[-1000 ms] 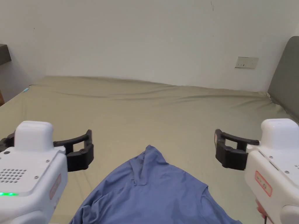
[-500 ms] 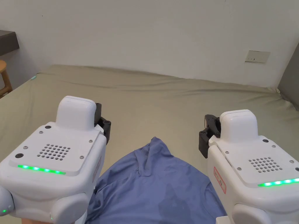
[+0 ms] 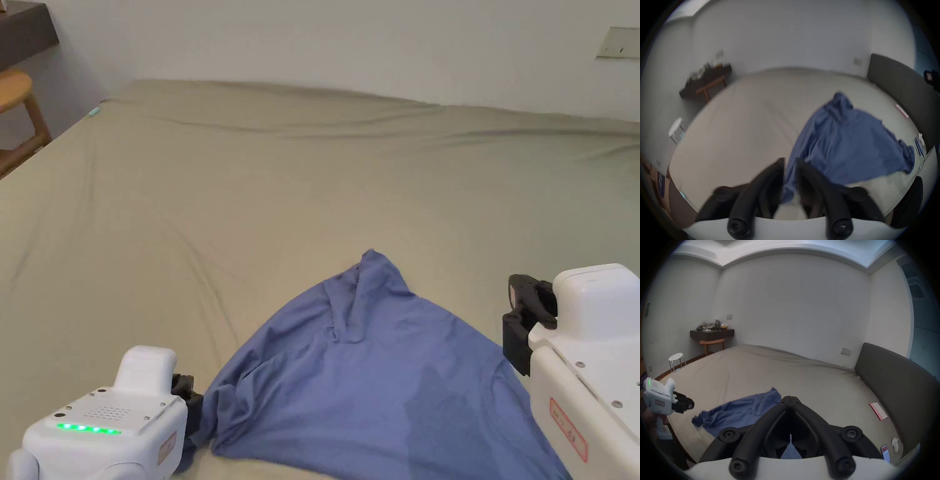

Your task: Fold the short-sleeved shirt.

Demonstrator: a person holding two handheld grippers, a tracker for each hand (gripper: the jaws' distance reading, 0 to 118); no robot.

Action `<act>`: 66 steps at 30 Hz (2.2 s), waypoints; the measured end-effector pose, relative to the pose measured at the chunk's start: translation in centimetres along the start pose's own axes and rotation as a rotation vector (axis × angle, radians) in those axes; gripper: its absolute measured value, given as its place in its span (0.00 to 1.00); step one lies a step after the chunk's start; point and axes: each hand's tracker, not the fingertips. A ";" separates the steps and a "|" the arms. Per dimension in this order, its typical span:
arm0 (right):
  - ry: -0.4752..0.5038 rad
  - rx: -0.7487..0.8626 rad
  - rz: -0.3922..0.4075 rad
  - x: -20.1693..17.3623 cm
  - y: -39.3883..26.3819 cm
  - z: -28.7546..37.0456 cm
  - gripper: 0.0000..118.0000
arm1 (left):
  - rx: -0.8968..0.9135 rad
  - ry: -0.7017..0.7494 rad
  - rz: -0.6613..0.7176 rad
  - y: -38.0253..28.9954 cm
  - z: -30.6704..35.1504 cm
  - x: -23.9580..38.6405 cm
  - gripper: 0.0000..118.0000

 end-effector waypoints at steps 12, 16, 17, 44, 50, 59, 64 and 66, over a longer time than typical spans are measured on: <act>-0.007 -0.159 0.034 1.2 -2.9 -4.6 0.00 | -0.171 0.003 0.037 -4.1 -7.4 0.4 0.60; 0.014 -0.238 0.042 2.0 -3.6 -7.7 0.00 | -0.120 0.022 -0.058 -3.6 -6.2 1.3 0.16; 0.024 -0.268 0.036 2.1 -3.5 -8.8 0.00 | -0.112 -0.037 -0.053 -3.3 -5.8 1.3 0.05; 0.160 -0.664 0.060 4.1 -12.1 -32.0 0.00 | -0.123 -0.052 -0.025 -2.5 -2.7 1.0 0.05; 0.114 -0.485 0.049 6.0 -8.7 -27.2 0.00 | -0.029 -0.102 0.070 -0.3 -0.3 0.5 0.05; -0.004 -0.168 -0.009 11.8 1.7 -13.3 0.00 | 0.194 -0.176 0.097 7.3 5.2 -0.5 0.05; -0.067 -0.004 -0.027 14.8 6.8 -5.9 0.00 | 0.330 -0.218 0.057 12.4 9.0 0.3 0.05; -0.095 0.070 -0.045 15.7 8.5 -3.2 0.00 | 0.388 -0.227 0.039 14.4 10.9 0.7 0.05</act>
